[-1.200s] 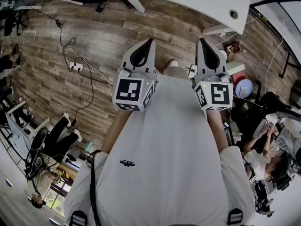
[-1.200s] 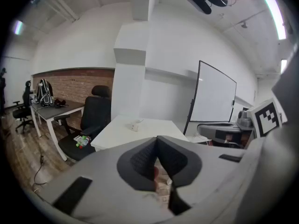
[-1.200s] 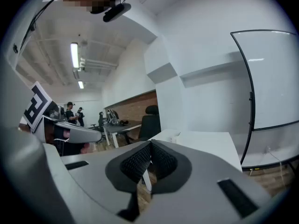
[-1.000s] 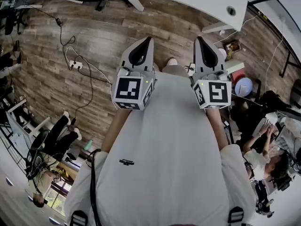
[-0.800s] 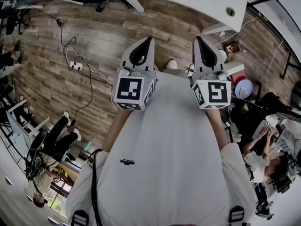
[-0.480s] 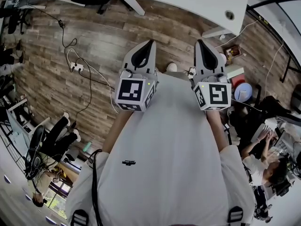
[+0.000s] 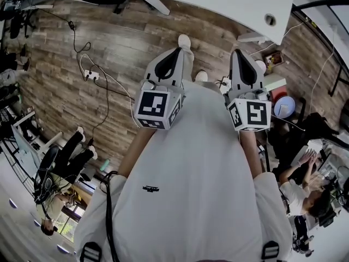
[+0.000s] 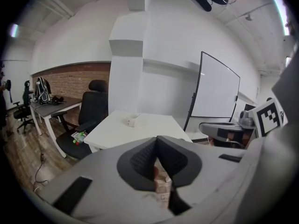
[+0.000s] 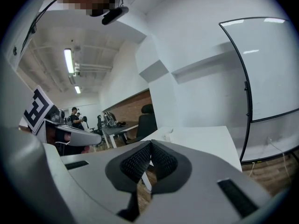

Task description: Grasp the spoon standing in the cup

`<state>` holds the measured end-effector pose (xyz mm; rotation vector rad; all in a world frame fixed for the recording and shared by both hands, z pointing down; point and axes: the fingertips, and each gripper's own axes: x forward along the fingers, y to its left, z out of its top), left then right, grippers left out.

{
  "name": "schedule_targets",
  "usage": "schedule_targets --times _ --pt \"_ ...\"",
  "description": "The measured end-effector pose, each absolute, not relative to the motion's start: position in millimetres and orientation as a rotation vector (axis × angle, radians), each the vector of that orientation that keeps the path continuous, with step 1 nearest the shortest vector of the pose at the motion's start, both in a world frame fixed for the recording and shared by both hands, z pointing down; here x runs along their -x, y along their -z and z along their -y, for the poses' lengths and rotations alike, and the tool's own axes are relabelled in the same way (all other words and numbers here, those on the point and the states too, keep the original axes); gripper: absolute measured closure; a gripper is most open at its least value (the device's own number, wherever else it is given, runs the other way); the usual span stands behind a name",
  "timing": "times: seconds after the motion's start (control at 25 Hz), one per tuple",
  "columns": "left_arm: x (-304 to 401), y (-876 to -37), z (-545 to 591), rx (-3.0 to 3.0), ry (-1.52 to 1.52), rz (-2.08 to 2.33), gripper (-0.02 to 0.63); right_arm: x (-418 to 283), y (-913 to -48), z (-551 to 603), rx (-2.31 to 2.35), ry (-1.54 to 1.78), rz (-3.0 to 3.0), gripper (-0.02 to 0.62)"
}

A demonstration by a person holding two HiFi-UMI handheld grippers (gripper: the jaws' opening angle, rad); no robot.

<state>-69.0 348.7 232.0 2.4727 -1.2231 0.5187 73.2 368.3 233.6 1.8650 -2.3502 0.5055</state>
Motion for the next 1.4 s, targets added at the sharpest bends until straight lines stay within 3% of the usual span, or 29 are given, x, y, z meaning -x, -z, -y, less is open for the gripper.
schedule_targets --times 0.8,1.4 --pt "50.1 -241.9 -86.6 -2.479 -0.471 1.067 0.597 -81.5 -238.9 -120.7 -1.890 -0.499 2.216 0.591" --pt "50.6 -277.1 -18.5 -2.409 -0.533 1.062 0.597 -87.4 -277.8 -33.3 -1.806 -0.521 2.181 0.591"
